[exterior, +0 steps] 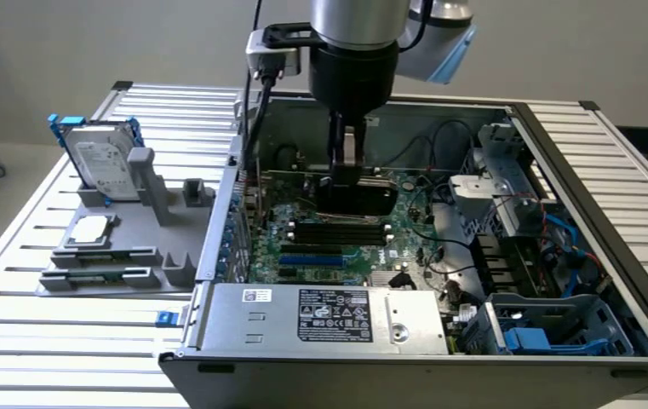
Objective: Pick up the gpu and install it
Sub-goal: 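Insert the gpu into the slot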
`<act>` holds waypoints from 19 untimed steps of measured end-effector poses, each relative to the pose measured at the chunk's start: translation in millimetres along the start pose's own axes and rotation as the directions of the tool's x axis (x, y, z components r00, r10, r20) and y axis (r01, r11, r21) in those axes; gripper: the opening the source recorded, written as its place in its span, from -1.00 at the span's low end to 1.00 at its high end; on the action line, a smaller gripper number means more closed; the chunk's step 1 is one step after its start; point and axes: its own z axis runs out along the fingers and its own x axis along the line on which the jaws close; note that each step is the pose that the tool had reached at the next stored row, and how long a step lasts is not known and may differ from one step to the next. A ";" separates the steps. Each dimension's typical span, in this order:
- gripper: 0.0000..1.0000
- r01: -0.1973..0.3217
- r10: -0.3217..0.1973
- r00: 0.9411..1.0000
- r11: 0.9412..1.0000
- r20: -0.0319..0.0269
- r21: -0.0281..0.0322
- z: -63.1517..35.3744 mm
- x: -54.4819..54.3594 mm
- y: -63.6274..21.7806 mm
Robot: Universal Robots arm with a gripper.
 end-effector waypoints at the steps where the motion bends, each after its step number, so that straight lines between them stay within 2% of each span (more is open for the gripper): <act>1: -0.47 0.000 0.000 1.000 1.000 -0.001 0.009 0.4 -0.1 3.3; 2: -0.47 0.000 0.000 1.000 1.000 -0.001 0.014 1.3 -0.1 7.8; 5: -0.47 0.000 0.000 1.000 1.000 -0.001 0.018 4.6 0.1 15.9; 9: -0.47 0.000 0.000 1.000 1.000 -0.003 0.025 7.8 1.5 18.1; 14: -0.47 0.001 0.000 1.000 1.000 -0.007 0.026 12.5 4.7 19.8; 19: -0.47 0.001 -0.001 1.000 1.000 -0.007 0.030 19.0 6.6 20.0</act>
